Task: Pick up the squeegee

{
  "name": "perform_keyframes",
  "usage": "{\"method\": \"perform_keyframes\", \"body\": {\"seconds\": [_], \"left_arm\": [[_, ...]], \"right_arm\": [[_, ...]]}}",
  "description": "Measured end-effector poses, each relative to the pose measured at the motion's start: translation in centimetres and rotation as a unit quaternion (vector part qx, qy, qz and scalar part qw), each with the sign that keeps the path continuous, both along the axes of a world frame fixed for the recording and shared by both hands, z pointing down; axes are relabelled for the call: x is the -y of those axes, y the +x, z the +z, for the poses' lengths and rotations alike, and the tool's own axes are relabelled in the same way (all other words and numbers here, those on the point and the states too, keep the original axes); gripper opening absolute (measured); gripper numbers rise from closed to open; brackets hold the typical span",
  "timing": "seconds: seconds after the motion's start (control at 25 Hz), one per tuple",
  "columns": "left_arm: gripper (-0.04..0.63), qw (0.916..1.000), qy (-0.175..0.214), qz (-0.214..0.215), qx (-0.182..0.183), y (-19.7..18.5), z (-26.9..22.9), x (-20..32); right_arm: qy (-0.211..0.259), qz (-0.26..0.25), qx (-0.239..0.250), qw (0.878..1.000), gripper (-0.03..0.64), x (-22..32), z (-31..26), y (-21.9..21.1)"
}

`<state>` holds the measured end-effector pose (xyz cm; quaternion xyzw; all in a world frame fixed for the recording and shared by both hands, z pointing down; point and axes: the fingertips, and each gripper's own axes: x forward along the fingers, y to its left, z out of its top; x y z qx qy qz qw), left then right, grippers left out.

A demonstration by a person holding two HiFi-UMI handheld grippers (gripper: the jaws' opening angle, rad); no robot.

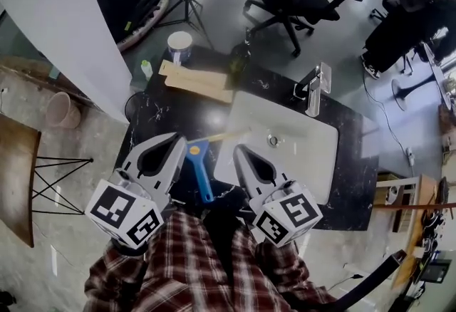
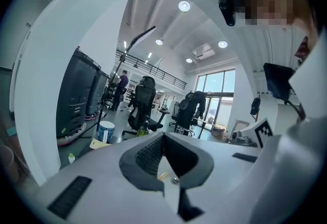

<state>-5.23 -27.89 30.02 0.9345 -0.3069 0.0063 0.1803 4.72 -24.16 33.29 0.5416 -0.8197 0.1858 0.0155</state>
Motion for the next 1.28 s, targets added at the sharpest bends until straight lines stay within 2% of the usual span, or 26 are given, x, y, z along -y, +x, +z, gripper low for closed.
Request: {"method": "perform_keyframes", "body": {"seconds": [0.52,0.72,0.88,1.0,1.16,1.28], "left_arm": [[0.019,0.9981,0.006,-0.001,-0.061,1.7,-2.1,0.1],[0.160,0.9973,-0.001,0.010,-0.072,2.3,-2.5,-0.4],[0.167,0.9982,0.000,0.003,-0.059,2.2,-2.3,-0.3],[0.167,0.9984,-0.016,-0.011,-0.053,2.0,-1.7,-0.1],[0.167,0.9978,-0.066,-0.008,-0.003,2.7,1.4,-0.5],[0.167,0.9933,-0.107,-0.015,0.041,3.1,4.6,-1.0]], "right_arm": [[0.010,-0.017,-0.013,1.000,0.012,0.6,-1.2,2.2],[0.016,-0.027,-0.011,0.999,0.012,0.5,-1.4,2.3],[0.017,-0.033,-0.011,0.999,0.012,0.5,-1.5,2.1],[0.016,-0.035,-0.012,0.999,0.012,0.3,-1.3,2.2],[0.013,-0.038,-0.008,0.999,0.012,-0.2,-0.7,2.3],[0.008,-0.047,0.003,0.999,0.012,-0.5,0.0,2.2]]}}
